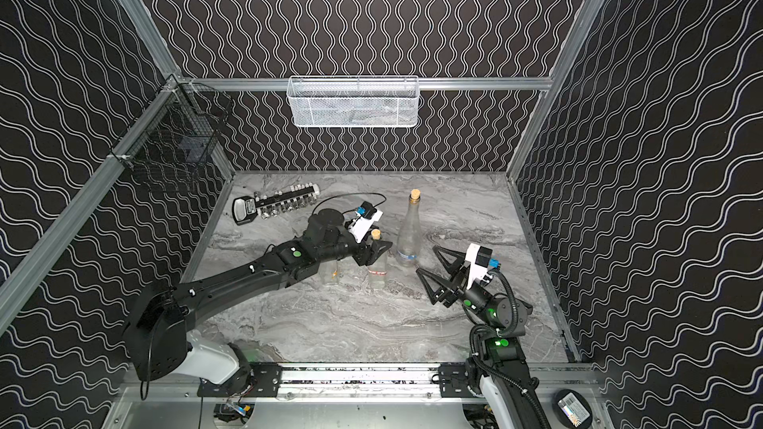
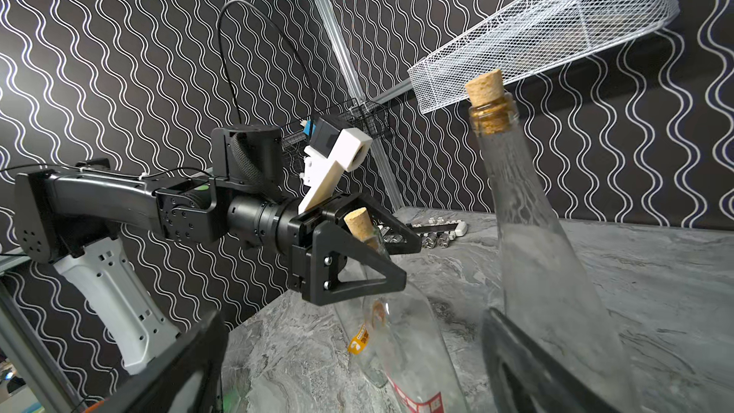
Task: Remove the label from the bottle
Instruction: Adjust the bottle at the center of the board.
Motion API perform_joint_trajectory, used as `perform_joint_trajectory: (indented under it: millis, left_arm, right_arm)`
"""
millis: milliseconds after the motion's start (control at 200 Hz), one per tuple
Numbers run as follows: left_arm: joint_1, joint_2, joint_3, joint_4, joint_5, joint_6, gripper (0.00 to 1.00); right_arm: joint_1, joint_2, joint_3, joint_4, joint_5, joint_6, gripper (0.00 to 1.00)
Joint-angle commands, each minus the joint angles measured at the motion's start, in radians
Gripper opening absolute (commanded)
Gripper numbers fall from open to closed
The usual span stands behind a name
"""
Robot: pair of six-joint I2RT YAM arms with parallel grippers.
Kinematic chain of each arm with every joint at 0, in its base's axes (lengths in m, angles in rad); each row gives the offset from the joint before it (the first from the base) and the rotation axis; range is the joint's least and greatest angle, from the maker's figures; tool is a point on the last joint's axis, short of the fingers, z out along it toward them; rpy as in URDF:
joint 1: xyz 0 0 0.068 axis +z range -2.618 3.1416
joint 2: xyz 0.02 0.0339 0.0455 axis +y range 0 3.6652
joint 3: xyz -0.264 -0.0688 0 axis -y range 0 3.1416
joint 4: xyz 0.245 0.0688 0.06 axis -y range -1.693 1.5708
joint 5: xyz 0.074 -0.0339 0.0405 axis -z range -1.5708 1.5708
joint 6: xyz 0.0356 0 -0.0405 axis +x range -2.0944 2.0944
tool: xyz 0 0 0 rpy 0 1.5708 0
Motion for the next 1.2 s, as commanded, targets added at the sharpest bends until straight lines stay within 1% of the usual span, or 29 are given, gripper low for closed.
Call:
perform_joint_trajectory:
  millis: [0, 65, 275, 350, 395, 475, 490, 591, 691, 801, 836, 991, 1026, 1041, 1076, 1101, 1131, 1196]
  left_arm:
    - [-0.003, 0.001, -0.001, 0.043, 0.021, 0.005, 0.57]
    - [-0.003, -0.002, -0.004, 0.036, 0.016, 0.010, 0.50]
    - [-0.012, -0.016, -0.015, 0.016, -0.008, 0.026, 0.34]
    - [-0.020, -0.015, -0.008, -0.001, -0.023, 0.029, 0.26]
    - [-0.027, -0.014, -0.002, -0.010, -0.040, 0.029, 0.19]
    - [-0.038, -0.004, 0.018, -0.030, -0.084, 0.015, 0.00]
    - [-0.039, -0.002, 0.024, -0.037, -0.095, 0.011, 0.00]
    - [-0.065, 0.013, 0.059, -0.073, -0.215, -0.020, 0.00]
    - [-0.104, 0.020, 0.081, -0.086, -0.385, -0.076, 0.00]
    - [-0.144, 0.015, 0.083, -0.068, -0.576, -0.161, 0.00]
    - [-0.159, 0.013, 0.081, -0.059, -0.633, -0.179, 0.00]
    - [-0.259, 0.029, 0.097, 0.001, -0.918, -0.208, 0.00]
    - [-0.279, 0.043, 0.121, -0.020, -0.990, -0.229, 0.00]
    - [-0.287, 0.050, 0.135, -0.034, -1.020, -0.243, 0.00]
    - [-0.302, 0.067, 0.167, -0.075, -1.090, -0.278, 0.00]
    - [-0.312, 0.082, 0.197, -0.119, -1.122, -0.316, 0.00]
    - [-0.321, 0.099, 0.234, -0.184, -1.188, -0.364, 0.00]
    - [-0.332, 0.141, 0.324, -0.330, -1.264, -0.480, 0.00]
  right_arm:
    - [0.001, 0.002, 0.013, -0.033, 0.023, -0.023, 0.99]
    - [0.001, 0.003, 0.015, -0.045, 0.031, -0.027, 0.99]
    - [0.001, 0.018, 0.021, -0.068, 0.052, -0.037, 0.97]
    - [0.001, 0.026, 0.025, -0.073, 0.051, -0.040, 0.95]
    - [0.001, 0.031, 0.028, -0.080, 0.051, -0.044, 0.94]
    - [0.001, 0.037, 0.034, -0.093, 0.047, -0.053, 0.91]
    - [0.003, 0.039, 0.035, -0.095, 0.048, -0.054, 0.90]
    - [0.014, 0.034, 0.043, -0.118, 0.060, -0.071, 0.86]
    - [0.055, 0.006, 0.060, -0.186, 0.121, -0.121, 0.83]
    - [0.133, -0.041, 0.072, -0.291, 0.259, -0.199, 0.82]
    - [0.161, -0.055, 0.072, -0.317, 0.319, -0.219, 0.82]
    - [0.296, -0.083, 0.045, -0.364, 0.548, -0.285, 0.82]
    - [0.317, -0.081, 0.034, -0.358, 0.592, -0.302, 0.82]
    - [0.349, -0.078, 0.030, -0.355, 0.608, -0.308, 0.82]
    - [0.378, -0.071, 0.021, -0.348, 0.646, -0.323, 0.81]
    - [0.400, -0.064, 0.016, -0.342, 0.667, -0.336, 0.80]
    - [0.422, -0.054, 0.011, -0.336, 0.690, -0.348, 0.80]
    - [0.467, -0.033, 0.002, -0.321, 0.736, -0.375, 0.79]
